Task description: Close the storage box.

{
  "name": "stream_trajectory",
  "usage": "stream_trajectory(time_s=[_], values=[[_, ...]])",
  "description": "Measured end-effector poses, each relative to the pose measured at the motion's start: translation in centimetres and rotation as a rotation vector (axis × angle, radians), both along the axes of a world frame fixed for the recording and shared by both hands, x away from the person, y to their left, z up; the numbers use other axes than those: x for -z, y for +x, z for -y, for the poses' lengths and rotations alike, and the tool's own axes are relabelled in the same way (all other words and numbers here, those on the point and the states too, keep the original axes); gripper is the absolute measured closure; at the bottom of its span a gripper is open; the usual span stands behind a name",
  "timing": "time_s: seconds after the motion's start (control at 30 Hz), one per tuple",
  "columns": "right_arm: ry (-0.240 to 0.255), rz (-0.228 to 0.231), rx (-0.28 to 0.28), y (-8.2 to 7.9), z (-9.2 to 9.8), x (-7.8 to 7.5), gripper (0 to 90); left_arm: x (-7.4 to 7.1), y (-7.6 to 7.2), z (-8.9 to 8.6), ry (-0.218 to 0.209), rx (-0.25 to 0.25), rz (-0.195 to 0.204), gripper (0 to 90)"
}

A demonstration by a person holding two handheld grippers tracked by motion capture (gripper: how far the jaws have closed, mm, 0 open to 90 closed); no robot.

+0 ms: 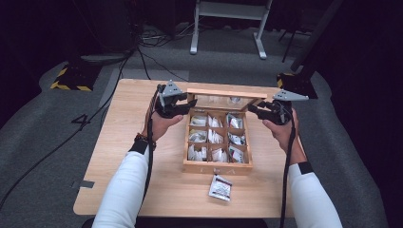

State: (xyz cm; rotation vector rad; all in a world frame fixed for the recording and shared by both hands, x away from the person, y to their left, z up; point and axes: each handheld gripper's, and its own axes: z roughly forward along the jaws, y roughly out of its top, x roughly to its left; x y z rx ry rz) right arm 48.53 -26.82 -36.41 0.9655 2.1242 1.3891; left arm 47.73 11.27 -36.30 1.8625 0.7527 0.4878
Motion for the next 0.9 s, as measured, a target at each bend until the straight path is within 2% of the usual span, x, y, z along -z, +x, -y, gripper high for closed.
stream_trajectory(time_s=[0.33, 0.43, 0.57, 0.9], values=[[-0.046, -0.007, -0.026, -1.4, 0.1, 0.4, 57.4, 0.6, -1.7, -0.1, 0.032, 0.016, 0.013, 54.3], [-0.043, -0.010, -0.033, -1.9, 0.2, 0.6, 57.7, 0.8, -2.0, -0.2, 0.044, 0.023, 0.013, 54.0], [-0.023, -0.007, -0.044, -2.4, 0.5, 0.9, 57.3, 1.1, -2.5, -0.4, 0.030, 0.032, 0.009, 54.3], [-0.024, 0.001, -0.052, -3.5, 0.6, 1.2, 56.6, 1.6, -3.4, -0.5, 0.048, 0.041, 0.010, 54.3]])
